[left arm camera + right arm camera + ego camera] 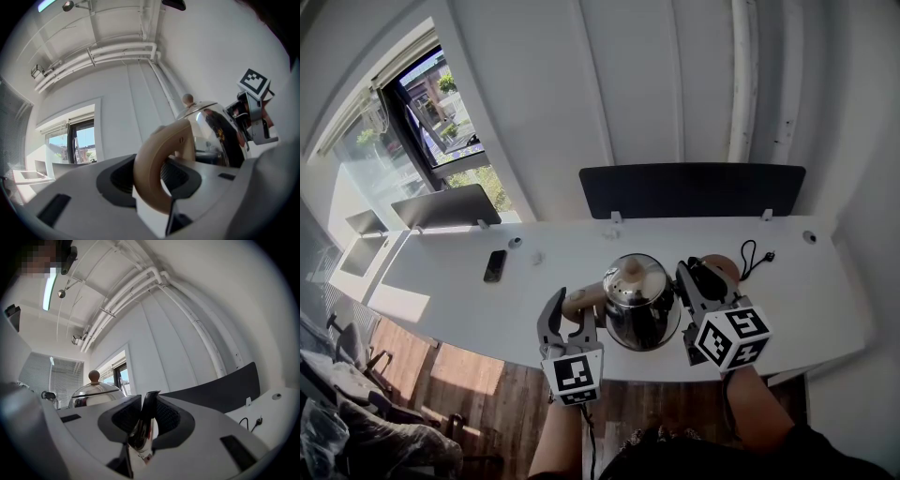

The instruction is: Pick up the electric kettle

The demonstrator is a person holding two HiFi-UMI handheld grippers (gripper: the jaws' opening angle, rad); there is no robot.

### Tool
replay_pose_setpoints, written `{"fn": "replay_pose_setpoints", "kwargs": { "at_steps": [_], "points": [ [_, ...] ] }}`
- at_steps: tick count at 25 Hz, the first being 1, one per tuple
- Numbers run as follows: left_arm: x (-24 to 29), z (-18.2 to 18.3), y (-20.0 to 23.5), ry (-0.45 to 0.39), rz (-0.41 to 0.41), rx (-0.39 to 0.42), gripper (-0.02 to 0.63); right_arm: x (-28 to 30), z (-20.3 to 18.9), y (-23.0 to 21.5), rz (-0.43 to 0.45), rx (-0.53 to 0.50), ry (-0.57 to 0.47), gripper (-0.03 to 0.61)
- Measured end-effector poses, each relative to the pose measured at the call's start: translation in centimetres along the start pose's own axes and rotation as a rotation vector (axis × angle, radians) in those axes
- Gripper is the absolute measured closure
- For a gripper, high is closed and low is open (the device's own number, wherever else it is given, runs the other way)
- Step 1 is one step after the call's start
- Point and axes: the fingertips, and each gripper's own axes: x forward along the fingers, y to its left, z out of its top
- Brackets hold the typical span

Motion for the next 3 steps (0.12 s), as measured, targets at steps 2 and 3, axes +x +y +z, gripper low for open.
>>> {"fn": "replay_pose_setpoints", "kwargs": {
  "at_steps": [2, 3],
  "points": [
    [-0.02, 0.00, 0.03, 0.000, 0.001, 0.001, 0.474, -0.01, -0.01, 0.03, 0.000, 0.001, 0.000, 0.493],
    [-0.03, 0.01, 0.05, 0.000, 0.001, 0.002, 0.474, -0.02, -0.01, 0.05, 0.000, 0.001, 0.001, 0.494]
  ]
}}
